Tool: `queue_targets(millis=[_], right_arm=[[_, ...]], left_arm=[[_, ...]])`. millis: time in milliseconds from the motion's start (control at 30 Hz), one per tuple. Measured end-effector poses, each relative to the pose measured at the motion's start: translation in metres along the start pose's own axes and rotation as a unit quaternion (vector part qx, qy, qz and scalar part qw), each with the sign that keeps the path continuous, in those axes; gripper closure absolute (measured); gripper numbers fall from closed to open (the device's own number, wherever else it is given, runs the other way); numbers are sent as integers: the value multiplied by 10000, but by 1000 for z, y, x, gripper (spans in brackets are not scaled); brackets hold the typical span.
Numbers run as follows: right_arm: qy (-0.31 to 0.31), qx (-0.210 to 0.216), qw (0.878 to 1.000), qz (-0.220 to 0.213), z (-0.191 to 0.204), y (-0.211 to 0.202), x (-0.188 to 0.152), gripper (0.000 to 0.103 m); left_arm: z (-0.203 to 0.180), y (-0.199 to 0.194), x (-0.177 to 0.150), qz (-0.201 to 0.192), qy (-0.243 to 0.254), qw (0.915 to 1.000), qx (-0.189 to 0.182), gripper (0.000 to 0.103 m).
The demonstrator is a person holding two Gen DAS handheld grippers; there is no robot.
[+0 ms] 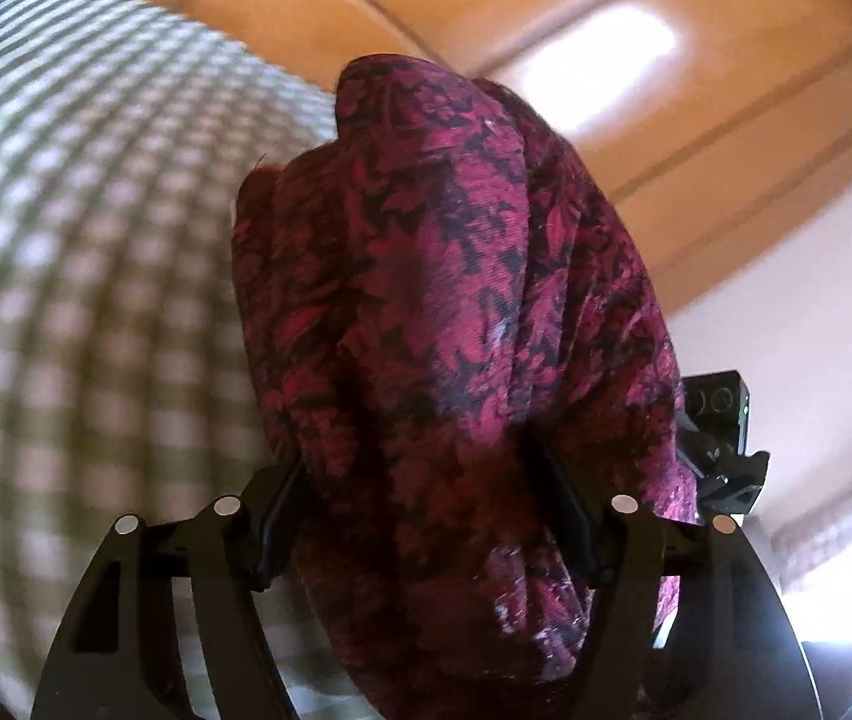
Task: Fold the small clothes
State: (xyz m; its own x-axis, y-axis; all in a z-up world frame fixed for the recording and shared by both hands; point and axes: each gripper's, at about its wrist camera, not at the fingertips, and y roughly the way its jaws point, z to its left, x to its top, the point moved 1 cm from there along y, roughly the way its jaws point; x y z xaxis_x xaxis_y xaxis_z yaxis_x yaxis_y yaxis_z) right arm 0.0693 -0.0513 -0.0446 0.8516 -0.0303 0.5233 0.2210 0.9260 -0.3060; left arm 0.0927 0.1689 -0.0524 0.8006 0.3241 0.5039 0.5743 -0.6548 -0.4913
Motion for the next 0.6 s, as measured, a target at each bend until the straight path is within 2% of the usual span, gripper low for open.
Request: queue_targets(millis=[167, 267, 367, 467, 533, 600], right_arm=[[57, -481, 9956, -804, -16, -94, -1, 17], [256, -929, 9852, -1419, -39, -158, -2, 17], [437, -1314, 9731, -1839, -60, -205, -7, 18], [685, -1876, 9572, -2096, -87, -239, -16, 18], [932, -2255, 9462, -2124, -108, -253, -28, 17], [1113, -2545, 9368, -2127, -121, -257, -40, 14]], left_arm=[[-69, 80, 12, 607, 657, 9950, -437, 35], [-121, 144, 20, 932, 1144, 9876, -528, 36], [-160, 202, 25, 1247, 1412, 9803, -594, 36], [-191, 253, 22, 1470, 1700, 9735, -421, 39], [-207, 280, 13, 1553, 1967, 9681, -56, 39], [-215, 295, 4, 1430, 2354, 9607, 357, 30]])
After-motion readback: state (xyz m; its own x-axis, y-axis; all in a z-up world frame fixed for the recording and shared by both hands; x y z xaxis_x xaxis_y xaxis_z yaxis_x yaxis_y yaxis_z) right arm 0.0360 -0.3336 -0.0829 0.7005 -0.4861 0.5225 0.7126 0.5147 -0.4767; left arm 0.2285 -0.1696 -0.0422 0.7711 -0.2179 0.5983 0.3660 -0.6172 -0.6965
